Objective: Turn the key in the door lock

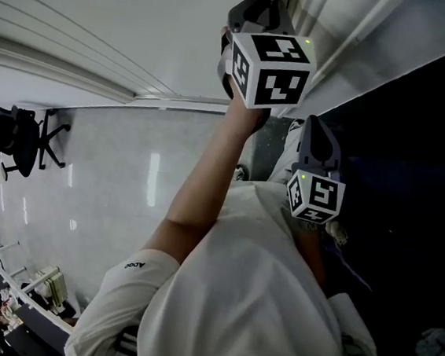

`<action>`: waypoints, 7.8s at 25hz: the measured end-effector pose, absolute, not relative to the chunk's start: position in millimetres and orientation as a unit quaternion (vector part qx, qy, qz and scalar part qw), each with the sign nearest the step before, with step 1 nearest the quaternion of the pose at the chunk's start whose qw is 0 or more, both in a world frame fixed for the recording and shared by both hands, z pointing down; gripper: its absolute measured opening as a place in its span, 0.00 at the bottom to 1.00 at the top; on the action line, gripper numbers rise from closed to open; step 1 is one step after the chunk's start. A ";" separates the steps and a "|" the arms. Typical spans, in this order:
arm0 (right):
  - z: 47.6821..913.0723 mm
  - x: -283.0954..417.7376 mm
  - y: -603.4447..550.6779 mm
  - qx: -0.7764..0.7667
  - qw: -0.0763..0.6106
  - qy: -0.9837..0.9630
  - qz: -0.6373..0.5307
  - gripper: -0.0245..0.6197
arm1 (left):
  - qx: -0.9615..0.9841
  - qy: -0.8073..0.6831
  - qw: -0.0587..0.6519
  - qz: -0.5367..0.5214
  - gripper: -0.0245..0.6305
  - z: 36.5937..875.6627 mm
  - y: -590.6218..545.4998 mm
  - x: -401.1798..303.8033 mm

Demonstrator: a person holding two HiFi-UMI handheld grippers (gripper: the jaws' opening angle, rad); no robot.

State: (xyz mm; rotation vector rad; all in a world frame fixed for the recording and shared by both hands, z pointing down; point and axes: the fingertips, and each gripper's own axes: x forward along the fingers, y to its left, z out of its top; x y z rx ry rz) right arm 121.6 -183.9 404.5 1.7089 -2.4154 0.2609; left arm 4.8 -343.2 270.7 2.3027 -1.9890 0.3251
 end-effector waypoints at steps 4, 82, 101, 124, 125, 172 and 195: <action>407.5 121.5 -180.6 0.570 0.092 -0.812 0.087 0.04 | 0.755 -0.643 0.128 0.015 0.12 267.3 -339.2 -1.4; 428.5 111.8 -191.2 0.556 0.139 -0.815 0.083 0.04 | 0.710 -0.290 0.486 -0.419 0.28 266.7 -327.5 -7.5; 429.6 108.2 -181.4 0.561 0.142 -0.811 0.083 0.04 | 0.796 -0.477 0.298 -0.222 0.24 263.7 -327.6 -12.5; 433.9 109.8 -179.1 0.558 0.150 -0.812 0.083 0.04 | 0.811 -0.487 0.268 -0.182 0.24 260.4 -332.7 -11.5; 434.5 111.4 -178.6 0.559 0.150 -0.811 0.084 0.04 | 0.805 -0.478 0.285 -0.204 0.24 261.1 -330.7 -11.8; 444.3 127.3 -172.9 0.569 0.146 -0.804 0.094 0.04 | 0.820 -0.565 0.063 0.059 0.11 268.1 -333.0 3.0; 448.7 124.8 -170.9 0.565 0.156 -0.804 0.098 0.04 | 0.709 -0.503 -0.321 0.376 0.10 278.3 -329.9 14.1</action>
